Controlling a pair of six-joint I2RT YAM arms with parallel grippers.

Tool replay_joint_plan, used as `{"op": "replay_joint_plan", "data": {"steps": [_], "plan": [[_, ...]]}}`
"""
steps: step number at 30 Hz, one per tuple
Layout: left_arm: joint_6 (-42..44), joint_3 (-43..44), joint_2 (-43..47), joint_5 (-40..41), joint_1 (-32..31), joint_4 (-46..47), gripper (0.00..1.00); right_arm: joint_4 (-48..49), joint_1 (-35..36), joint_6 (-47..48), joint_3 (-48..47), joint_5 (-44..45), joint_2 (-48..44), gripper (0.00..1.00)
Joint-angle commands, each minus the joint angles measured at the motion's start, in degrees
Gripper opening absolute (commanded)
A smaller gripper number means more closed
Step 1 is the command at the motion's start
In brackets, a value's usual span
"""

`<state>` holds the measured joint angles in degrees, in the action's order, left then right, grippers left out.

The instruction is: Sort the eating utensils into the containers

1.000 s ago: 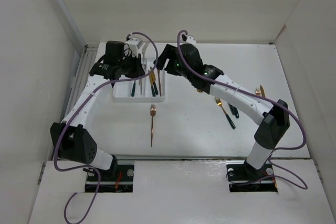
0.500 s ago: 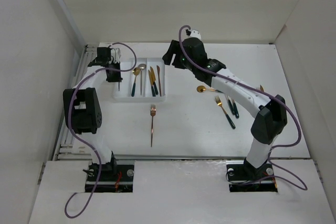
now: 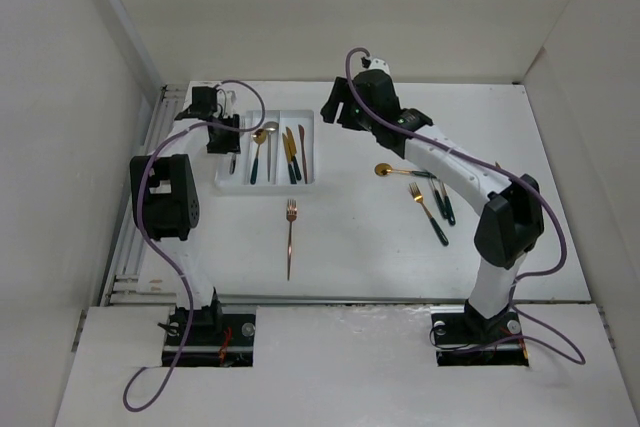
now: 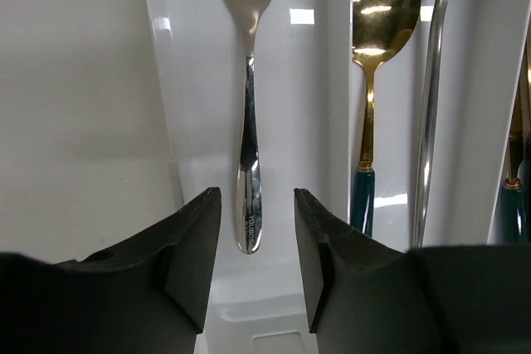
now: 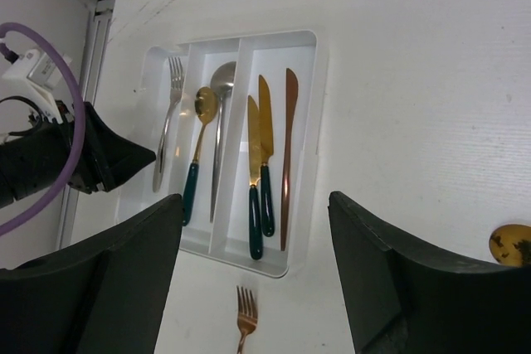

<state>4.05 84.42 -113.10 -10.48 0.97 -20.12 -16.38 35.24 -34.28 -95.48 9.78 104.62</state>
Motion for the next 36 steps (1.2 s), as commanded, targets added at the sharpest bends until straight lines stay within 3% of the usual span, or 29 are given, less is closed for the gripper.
{"op": "replay_joint_plan", "data": {"steps": [1, 6, 11, 17, 19, 26, 32, 36], "plan": [[0.16, 3.38, 1.38, 0.19, -0.01, -3.08, 0.38, 0.83, 0.00, 0.71, 0.56, -0.03, -4.15, 0.76], [-0.36, 5.39, 5.95, 3.79, -0.62, -4.13, 0.38, 0.83, 1.14, 0.71, 2.93, 0.58, -7.23, 0.76], [-2.12, 2.60, 17.35, 4.69, -6.66, -4.67, 0.38, 0.83, 2.90, 1.41, 7.32, 2.70, -13.38, 0.76], [-2.83, -10.93, 26.34, 0.02, -16.34, -5.90, 0.61, -0.39, 6.23, -4.81, 19.00, 6.82, -24.60, 0.76], [-1.34, -15.57, 27.49, -1.47, -20.56, -6.51, 0.62, -1.19, 8.43, -6.40, 23.82, 9.90, -28.05, 0.77], [0.25, -23.86, 23.20, 0.90, -29.97, -7.21, 0.59, -8.66, 15.45, -16.16, 32.72, 17.27, -38.52, 0.77], [-1.06, -25.10, 18.19, 1.51, -30.50, -7.21, 0.59, -12.53, 18.54, -23.36, 36.24, 20.19, -43.36, 0.77], [-1.07, -25.10, 16.51, 1.52, -30.50, -8.36, 0.52, -13.15, 19.94, -25.83, 37.65, 21.33, -44.68, 0.76]]}}
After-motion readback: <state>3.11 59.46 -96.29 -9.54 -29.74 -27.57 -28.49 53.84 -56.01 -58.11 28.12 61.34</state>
